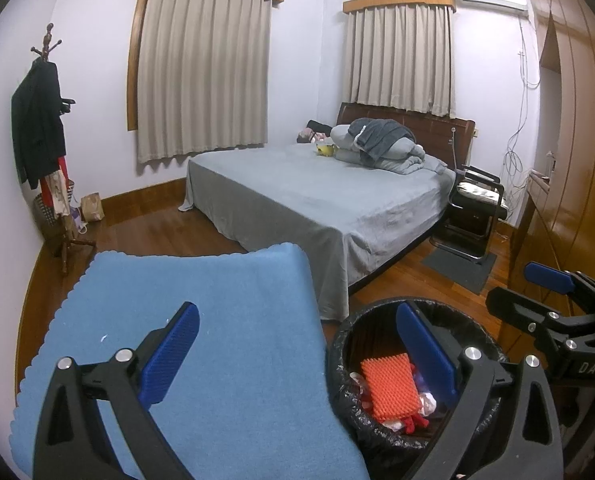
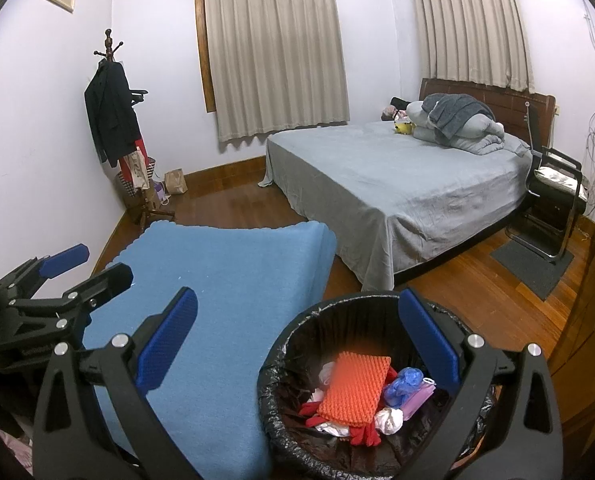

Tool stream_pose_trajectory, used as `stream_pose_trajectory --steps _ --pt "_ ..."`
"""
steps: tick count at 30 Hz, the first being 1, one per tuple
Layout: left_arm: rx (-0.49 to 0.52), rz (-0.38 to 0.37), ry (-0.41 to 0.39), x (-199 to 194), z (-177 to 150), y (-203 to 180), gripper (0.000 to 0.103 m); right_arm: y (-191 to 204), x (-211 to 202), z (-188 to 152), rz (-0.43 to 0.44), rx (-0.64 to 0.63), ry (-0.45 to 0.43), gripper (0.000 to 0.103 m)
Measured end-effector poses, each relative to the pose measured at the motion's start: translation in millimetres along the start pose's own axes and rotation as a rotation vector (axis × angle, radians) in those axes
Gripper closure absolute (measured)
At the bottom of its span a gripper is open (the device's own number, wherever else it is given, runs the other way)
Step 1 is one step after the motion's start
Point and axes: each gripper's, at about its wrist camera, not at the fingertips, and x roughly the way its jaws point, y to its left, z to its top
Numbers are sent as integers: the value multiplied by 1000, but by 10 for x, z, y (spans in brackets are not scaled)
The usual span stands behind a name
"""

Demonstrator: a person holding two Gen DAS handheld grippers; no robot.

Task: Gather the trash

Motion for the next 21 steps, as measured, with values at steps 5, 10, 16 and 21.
stream_pose_trajectory --steps 5,10,16,21 --pt "-1 0 1 -5 5 5 6 7 3 -2 1 0 1 5" --pt "-1 -1 1 2 8 6 6 8 5 1 1 0 1 5" --pt "-1 -1 2 2 13 9 6 11 5 5 1 -1 1 5" --pt "-1 -1 2 1 18 13 6 16 5 8 1 -1 1 5"
